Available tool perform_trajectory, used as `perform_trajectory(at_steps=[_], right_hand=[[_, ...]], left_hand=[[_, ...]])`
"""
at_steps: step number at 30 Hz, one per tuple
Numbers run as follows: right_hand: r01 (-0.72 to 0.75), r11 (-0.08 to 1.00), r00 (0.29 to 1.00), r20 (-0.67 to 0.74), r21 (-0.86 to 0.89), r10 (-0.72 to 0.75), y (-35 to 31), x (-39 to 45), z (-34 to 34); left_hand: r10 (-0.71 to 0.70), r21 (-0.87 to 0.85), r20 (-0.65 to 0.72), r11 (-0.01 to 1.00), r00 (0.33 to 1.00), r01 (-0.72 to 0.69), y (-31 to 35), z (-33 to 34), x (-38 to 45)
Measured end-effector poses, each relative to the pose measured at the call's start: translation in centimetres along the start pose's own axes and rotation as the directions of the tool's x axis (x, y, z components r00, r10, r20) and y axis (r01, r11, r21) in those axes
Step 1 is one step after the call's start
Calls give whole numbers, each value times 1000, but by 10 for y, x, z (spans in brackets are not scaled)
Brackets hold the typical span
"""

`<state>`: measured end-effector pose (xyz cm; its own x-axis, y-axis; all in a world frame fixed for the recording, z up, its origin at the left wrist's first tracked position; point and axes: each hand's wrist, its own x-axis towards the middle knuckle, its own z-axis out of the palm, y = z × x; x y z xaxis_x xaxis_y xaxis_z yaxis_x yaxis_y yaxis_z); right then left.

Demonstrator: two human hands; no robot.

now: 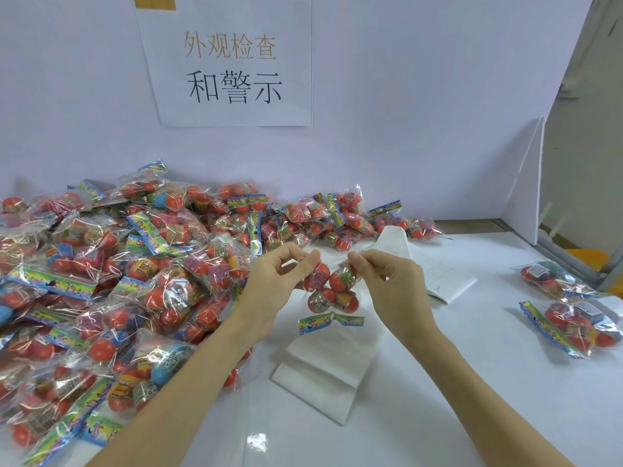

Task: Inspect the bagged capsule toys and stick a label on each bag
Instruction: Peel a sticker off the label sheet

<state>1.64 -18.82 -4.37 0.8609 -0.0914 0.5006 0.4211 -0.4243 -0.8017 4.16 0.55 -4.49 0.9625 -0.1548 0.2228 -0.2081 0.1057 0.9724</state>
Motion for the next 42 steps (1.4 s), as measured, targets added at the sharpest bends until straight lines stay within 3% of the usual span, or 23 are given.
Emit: perform_trajectory(at_steps=[3, 6, 8, 14, 16, 21, 25, 29, 34, 38, 42], right_hand=[[-42, 999, 997, 62, 5, 42, 0, 1, -3], [-280, 931, 945, 240, 235, 223, -5, 2, -3], [-358, 878, 922, 270, 319, 278, -6, 2, -3], [-284, 916, 946, 238, 284, 220, -4, -1, -1], [-270, 922, 950, 233, 277, 208, -6, -1, 0], [-414, 850, 903, 269, 326, 336, -5, 4, -3], [-490, 759, 870, 293, 429, 396, -3, 4, -5], [-520, 720, 853, 331, 460, 404, -4, 5, -8], [-497, 729, 868, 274, 471, 414, -5, 4, -6], [-436, 777, 900, 206, 454, 385, -3, 5, -5], [-400, 787, 911, 113, 470, 396, -2, 5, -2]], left_hand=[[7, 5, -1, 1000, 1000, -7, -1, 0, -1], [29, 32, -48, 999, 998, -28, -1, 0, 0], [27, 21, -52, 999, 998, -26, -1, -1, 0], [37, 109, 103, 993, 994, -49, -1, 1, -2], [39, 135, 86, 990, 996, -51, -3, 1, -2], [17, 71, -96, 997, 995, -10, -6, -4, 2], [-85, 3, -44, 996, 995, 85, -8, -5, 4], [-69, 16, -15, 997, 998, 69, -6, -3, 2], [-28, 104, -19, 994, 999, 30, -4, -4, 1], [82, 230, 27, 969, 996, -86, -3, -2, -1], [71, 212, 42, 974, 997, -79, 1, 0, -3]])
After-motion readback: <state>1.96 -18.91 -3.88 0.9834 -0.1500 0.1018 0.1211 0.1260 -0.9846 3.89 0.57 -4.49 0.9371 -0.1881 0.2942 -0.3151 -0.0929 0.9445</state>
